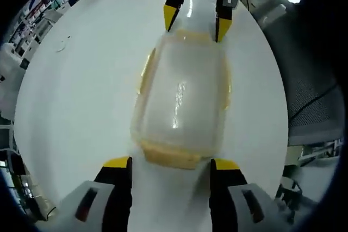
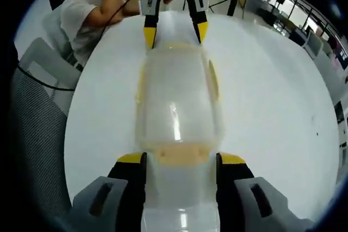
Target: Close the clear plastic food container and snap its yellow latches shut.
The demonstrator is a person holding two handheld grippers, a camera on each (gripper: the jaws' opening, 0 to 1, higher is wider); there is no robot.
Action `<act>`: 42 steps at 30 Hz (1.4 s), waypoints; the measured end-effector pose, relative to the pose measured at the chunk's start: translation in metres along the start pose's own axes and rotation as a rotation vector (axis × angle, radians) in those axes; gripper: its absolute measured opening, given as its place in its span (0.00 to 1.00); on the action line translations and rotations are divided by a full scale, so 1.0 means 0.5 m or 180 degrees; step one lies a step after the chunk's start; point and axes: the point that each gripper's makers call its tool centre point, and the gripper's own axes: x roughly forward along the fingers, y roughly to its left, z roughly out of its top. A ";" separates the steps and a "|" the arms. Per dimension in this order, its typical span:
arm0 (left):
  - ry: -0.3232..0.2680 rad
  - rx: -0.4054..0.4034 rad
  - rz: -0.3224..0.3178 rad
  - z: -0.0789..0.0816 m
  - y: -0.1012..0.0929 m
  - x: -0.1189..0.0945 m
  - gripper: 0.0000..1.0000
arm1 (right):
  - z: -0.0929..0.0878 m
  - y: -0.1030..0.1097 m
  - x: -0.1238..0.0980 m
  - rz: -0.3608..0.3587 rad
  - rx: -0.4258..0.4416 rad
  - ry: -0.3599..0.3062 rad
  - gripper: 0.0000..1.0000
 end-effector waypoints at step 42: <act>-0.0034 0.0329 -0.0143 0.005 -0.021 0.016 0.33 | 0.005 -0.003 0.016 0.0190 -0.0300 0.0653 0.37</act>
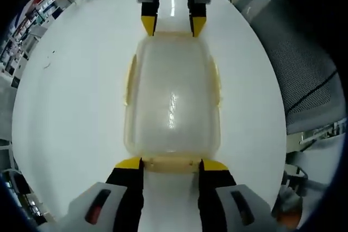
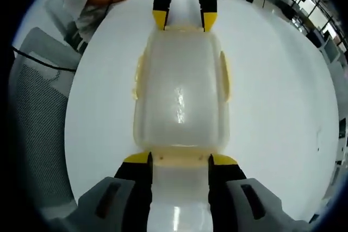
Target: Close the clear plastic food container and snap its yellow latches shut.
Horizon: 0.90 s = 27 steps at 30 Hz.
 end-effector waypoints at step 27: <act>0.0162 -0.0120 0.0174 0.037 -0.013 -0.072 0.33 | -0.002 0.004 -0.072 -0.0006 -0.0106 -0.0388 0.36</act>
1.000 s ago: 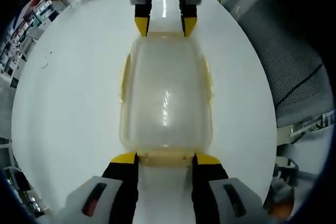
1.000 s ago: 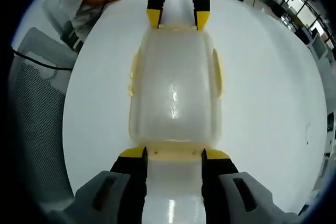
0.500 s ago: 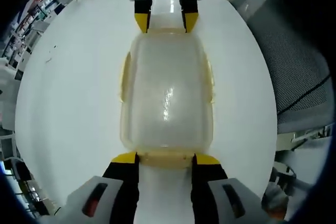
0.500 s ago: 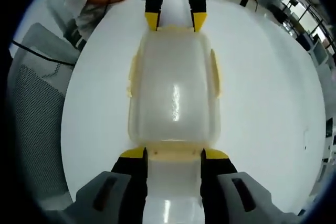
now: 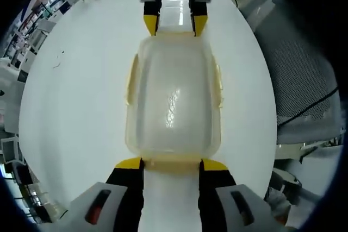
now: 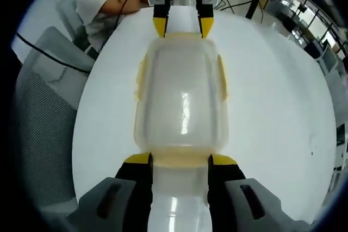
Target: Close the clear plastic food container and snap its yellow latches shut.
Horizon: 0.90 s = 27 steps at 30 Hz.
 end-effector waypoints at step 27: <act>-0.0072 -0.0039 0.0058 0.046 -0.006 -0.066 0.33 | -0.003 0.007 -0.074 -0.0007 -0.0036 -0.0087 0.36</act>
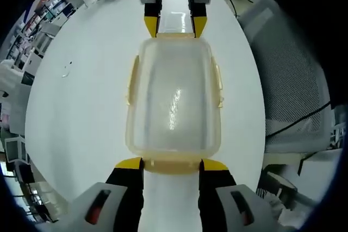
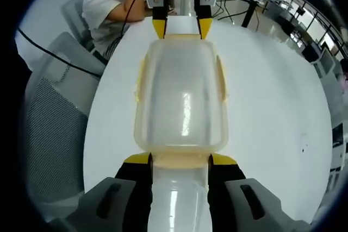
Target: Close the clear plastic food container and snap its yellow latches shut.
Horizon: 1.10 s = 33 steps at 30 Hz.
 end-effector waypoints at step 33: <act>-0.0201 -0.0076 -0.0097 0.108 -0.018 0.001 0.33 | -0.088 0.010 -0.065 0.0071 -0.0016 -0.0108 0.36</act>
